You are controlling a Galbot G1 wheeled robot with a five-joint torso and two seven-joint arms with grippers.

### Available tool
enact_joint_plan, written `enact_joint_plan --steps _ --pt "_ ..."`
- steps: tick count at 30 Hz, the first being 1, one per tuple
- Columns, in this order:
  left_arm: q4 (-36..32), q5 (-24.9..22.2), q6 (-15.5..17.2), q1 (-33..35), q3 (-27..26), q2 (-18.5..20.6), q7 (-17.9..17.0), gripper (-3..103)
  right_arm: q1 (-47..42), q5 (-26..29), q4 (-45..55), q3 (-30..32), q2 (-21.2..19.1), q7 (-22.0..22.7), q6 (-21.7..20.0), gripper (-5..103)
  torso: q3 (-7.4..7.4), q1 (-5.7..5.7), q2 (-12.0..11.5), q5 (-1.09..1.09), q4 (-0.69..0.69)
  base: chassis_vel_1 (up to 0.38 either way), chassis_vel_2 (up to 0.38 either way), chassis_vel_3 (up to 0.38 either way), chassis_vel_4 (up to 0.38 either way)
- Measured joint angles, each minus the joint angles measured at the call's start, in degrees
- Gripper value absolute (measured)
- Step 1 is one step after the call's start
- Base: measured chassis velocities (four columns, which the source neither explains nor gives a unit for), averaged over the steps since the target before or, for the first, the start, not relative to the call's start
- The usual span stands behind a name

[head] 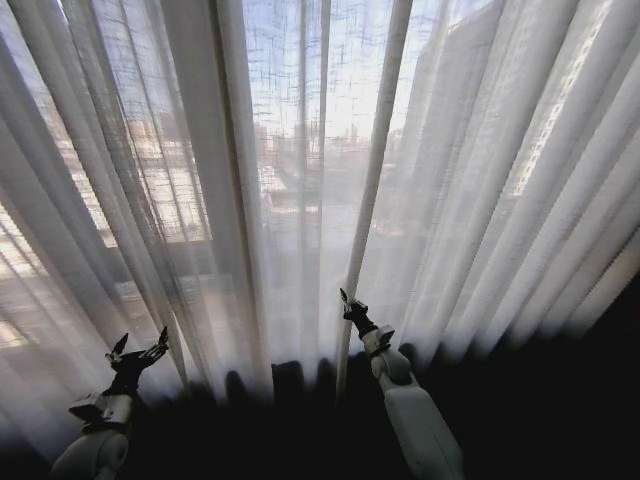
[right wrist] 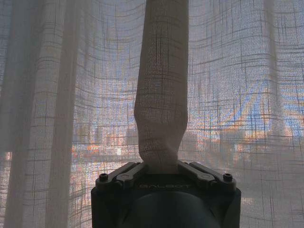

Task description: Open the curtains by pulling them apart, changing their state from closed to fully open.

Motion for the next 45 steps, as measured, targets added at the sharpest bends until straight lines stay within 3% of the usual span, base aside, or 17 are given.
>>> enact_joint_plan --steps 16,45 --pt "0.0 0.0 0.0 0.0 0.0 0.0 0.0 100 -0.4 0.0 -0.9 0.9 -0.5 -1.8 0.7 0 0.0 0.0 0.0 0.0 -0.01 -0.194 -0.2 0.202 0.185" --pt "0.0 0.0 0.0 0.0 0.0 0.0 0.0 100 -0.3 0.5 -1.3 1.1 -0.7 -3.6 1.5 0 0.0 0.0 0.0 0.01 0.0 -0.351 -0.347 0.351 0.35"
